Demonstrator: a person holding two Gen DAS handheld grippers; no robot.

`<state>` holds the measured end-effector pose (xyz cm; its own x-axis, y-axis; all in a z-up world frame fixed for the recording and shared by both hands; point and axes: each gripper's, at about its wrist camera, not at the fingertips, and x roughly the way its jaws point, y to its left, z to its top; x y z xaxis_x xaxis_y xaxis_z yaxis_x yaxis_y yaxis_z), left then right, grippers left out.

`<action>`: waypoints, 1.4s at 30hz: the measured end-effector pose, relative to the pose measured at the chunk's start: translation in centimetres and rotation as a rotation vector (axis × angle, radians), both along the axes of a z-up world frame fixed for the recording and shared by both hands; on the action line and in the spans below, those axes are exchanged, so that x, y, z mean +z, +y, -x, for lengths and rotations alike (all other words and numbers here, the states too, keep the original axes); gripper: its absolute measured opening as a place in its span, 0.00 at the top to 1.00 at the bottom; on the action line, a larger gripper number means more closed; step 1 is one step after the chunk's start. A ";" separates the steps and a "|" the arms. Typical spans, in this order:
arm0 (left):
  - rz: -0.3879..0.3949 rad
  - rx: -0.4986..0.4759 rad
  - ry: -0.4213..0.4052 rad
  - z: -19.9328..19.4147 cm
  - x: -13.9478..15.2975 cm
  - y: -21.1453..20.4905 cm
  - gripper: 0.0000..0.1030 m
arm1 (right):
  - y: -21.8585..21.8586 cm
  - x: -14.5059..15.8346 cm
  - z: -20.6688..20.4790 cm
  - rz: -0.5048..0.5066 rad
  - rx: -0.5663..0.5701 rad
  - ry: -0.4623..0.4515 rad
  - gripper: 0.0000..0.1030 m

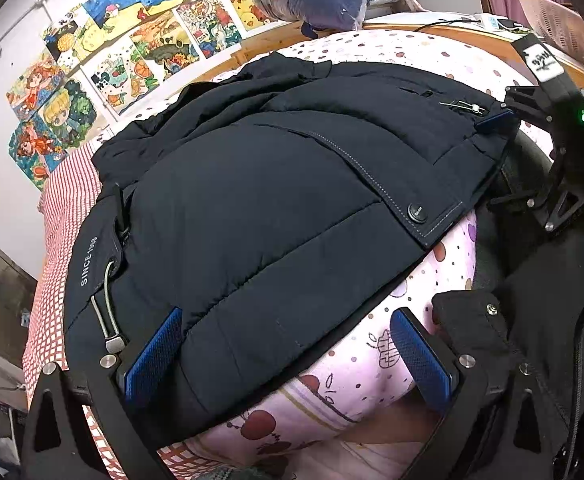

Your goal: Fold large clothes

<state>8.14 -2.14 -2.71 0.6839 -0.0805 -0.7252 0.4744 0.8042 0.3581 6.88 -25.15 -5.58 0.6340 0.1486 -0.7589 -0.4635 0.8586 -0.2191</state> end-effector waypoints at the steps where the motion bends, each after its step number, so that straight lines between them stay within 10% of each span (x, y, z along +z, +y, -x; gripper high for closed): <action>1: -0.004 0.000 0.000 0.0 -0.1 0.0 0.00 | 0.3 -0.2 0.2 0.028 0.001 -0.007 0.09; 12: -0.022 0.000 -0.003 0.0 -0.3 -0.1 0.00 | 4.2 -1.7 1.9 0.305 -0.073 -0.168 0.09; 25: -0.016 -0.015 -0.024 0.2 0.1 0.0 0.00 | -1.5 4.4 2.3 -0.154 -0.228 -0.302 0.14; 37: -0.124 0.083 -0.169 0.3 0.0 -0.7 0.00 | -3.3 7.0 -1.3 -0.283 -0.243 -0.367 0.14; 42: -0.150 0.192 -0.229 -0.3 0.4 0.3 0.30 | -3.3 6.7 -1.2 -0.285 -0.251 -0.367 0.14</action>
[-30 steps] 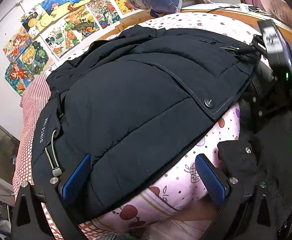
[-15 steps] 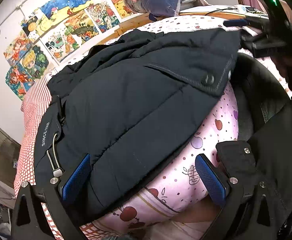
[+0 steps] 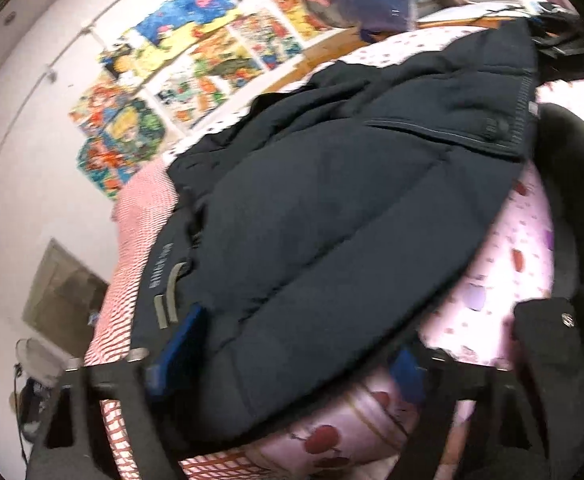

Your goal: Fold large clothes

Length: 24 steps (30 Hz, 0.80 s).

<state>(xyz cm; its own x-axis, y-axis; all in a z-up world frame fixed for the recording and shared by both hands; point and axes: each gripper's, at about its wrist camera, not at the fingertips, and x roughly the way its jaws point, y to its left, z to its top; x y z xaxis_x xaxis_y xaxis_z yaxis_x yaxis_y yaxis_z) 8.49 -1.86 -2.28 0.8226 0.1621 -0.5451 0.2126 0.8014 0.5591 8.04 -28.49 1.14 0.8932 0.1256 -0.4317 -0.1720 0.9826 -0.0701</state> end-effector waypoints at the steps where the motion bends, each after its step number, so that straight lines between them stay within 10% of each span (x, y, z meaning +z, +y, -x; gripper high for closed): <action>1: 0.005 0.006 -0.010 0.0 0.2 0.1 0.36 | 0.0 0.1 0.1 -0.001 -0.001 0.000 0.14; 8: 0.032 -0.043 -0.158 0.9 2.5 0.1 0.66 | 0.4 -0.3 0.5 0.024 -0.016 -0.007 0.16; 18: 0.195 -0.058 -0.237 -1.0 8.1 0.8 0.85 | 1.6 1.6 0.7 0.083 0.041 -0.038 0.72; 24: 0.295 -0.035 -0.294 -0.7 11.2 1.6 0.89 | 1.6 4.3 1.5 0.067 0.081 -0.096 0.87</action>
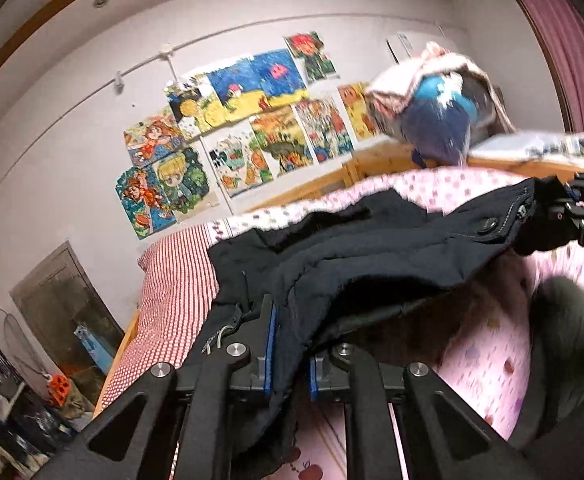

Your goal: Fold large clothes

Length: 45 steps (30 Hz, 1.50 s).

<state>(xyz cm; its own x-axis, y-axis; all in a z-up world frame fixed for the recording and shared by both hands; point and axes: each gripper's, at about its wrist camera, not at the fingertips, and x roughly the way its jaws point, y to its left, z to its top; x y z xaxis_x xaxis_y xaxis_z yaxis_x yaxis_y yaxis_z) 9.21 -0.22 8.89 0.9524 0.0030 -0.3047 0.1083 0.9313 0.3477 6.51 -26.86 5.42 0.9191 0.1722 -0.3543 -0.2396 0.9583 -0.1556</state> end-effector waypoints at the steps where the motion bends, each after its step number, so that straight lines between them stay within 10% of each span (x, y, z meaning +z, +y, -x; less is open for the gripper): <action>1: 0.011 -0.005 -0.011 0.4 0.5 0.0 0.90 | 0.0 0.7 0.4 0.003 0.001 -0.024 0.89; 18: 0.016 -0.099 -0.091 3.0 7.8 0.4 0.90 | 0.9 11.1 6.4 0.090 -0.009 -0.367 0.91; 33: -0.030 -0.071 -0.062 -10.7 9.7 0.4 0.89 | 3.1 13.3 -5.3 0.116 -0.039 -0.400 0.92; 45: 0.004 -0.033 -0.031 -23.6 5.8 1.3 0.89 | 6.1 13.4 -18.7 0.174 -0.118 -0.410 0.92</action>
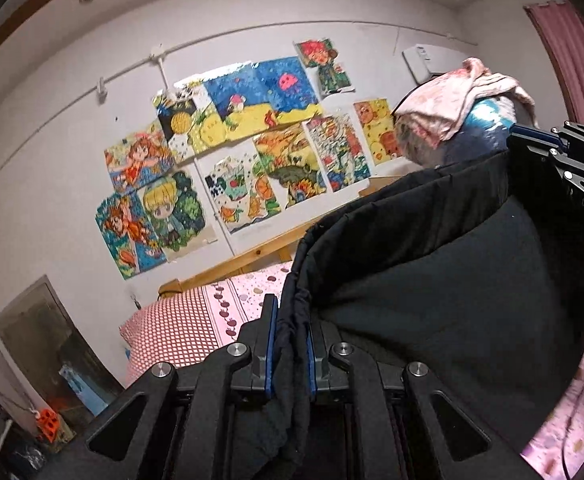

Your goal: Fold large clothes

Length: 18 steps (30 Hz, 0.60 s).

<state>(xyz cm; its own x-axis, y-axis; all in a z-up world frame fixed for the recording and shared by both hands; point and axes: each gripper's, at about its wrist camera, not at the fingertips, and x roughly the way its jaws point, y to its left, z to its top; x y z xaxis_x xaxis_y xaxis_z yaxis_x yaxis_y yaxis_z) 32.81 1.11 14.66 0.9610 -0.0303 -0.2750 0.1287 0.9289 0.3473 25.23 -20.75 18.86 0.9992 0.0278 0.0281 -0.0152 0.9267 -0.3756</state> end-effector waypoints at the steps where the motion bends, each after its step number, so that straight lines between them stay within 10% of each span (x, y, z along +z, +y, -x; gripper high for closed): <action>1: 0.000 0.004 -0.003 -0.6 -0.5 0.1 0.89 | 0.2 -0.2 -1.0 0.003 0.002 0.007 0.92; 12: -0.054 0.084 0.093 -10.8 -5.4 0.5 0.89 | 1.7 -6.9 -11.4 0.015 0.011 0.140 0.92; 18: -0.068 0.117 0.306 -16.8 -9.7 0.7 0.89 | 1.1 -10.4 -17.3 -0.005 -0.008 0.262 0.92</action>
